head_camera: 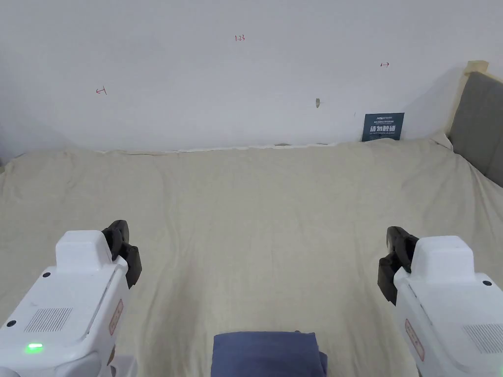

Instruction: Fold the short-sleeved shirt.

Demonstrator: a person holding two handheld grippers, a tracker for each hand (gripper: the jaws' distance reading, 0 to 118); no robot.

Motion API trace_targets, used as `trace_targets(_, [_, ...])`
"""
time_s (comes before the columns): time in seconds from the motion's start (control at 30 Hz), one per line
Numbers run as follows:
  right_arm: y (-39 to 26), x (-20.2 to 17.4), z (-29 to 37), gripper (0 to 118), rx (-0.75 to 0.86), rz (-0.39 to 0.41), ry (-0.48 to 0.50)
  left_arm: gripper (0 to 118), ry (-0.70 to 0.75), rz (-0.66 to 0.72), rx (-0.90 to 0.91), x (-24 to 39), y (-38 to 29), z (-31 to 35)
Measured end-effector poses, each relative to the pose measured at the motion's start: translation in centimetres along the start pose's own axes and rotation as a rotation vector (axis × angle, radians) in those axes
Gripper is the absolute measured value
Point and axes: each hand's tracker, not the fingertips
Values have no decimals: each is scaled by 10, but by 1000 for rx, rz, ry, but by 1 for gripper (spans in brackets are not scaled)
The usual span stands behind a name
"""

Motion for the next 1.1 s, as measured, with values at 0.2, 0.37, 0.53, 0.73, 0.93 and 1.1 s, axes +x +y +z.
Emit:
trace_targets(0.2, [-1, -8, -4, 2, -5, 5, 16, 0, 0, 13, 0, -6, -4, -5])
trace_targets(0.37, [-13, -15, -15, 2, -22, -7, 26, 0, 0, 25, -8, -7, -6, -5])
trace_targets(0.53, [-63, -36, -46, 2, -172, -25, 79, 0, -10, 49, -39, -11, -15, -5])
trace_targets(0.73, [-151, -74, -74, 2, -426, -33, 146, 0, -41, 88, -107, -12, -30, -8])
trace_targets(0.93, [-230, -103, -86, 2, -647, 8, 186, 0, -83, 141, -206, -14, -58, -19])
trace_targets(1.1, [-244, -102, -76, 2, -573, -21, 164, 4, -146, 218, -336, -12, -81, -31])
